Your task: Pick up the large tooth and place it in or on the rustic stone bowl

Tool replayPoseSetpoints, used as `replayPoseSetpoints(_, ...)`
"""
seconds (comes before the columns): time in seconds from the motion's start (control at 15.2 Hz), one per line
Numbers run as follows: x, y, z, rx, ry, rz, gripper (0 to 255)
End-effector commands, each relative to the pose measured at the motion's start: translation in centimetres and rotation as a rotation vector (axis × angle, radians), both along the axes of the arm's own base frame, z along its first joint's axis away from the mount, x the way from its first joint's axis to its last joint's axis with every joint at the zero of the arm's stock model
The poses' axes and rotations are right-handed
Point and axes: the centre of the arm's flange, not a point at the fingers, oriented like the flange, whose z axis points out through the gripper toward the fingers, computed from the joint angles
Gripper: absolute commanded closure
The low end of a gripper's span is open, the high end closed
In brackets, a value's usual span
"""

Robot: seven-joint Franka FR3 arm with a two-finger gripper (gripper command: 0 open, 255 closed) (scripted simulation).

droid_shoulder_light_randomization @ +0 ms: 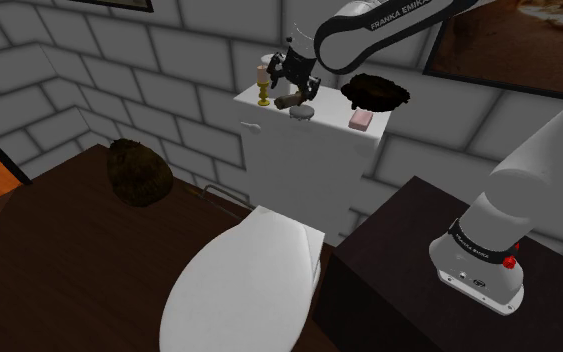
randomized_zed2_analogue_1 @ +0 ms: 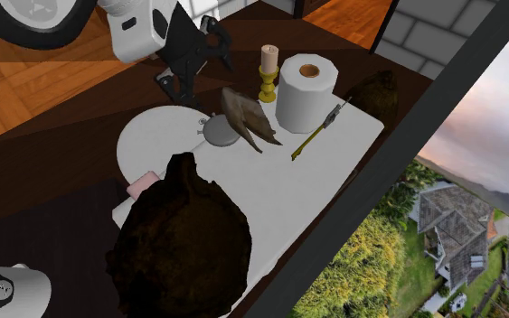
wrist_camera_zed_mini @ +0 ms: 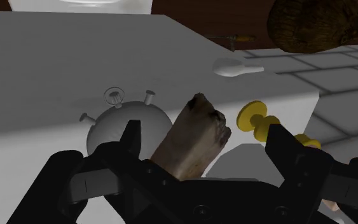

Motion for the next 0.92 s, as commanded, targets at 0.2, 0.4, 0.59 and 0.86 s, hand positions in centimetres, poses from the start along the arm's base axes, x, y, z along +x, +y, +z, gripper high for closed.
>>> replayPoseSetpoints(0.2,1.2,0.0,-2.6,0.001,0.001,0.000,0)
replayPoseSetpoints(0.4,1.2,0.0,-2.6,0.001,0.001,0.000,0)
replayPoseSetpoints(0.59,1.2,0.0,-2.6,0.001,0.001,0.000,0)
replayPoseSetpoints(0.86,1.2,0.0,-2.6,0.001,0.001,0.000,255)
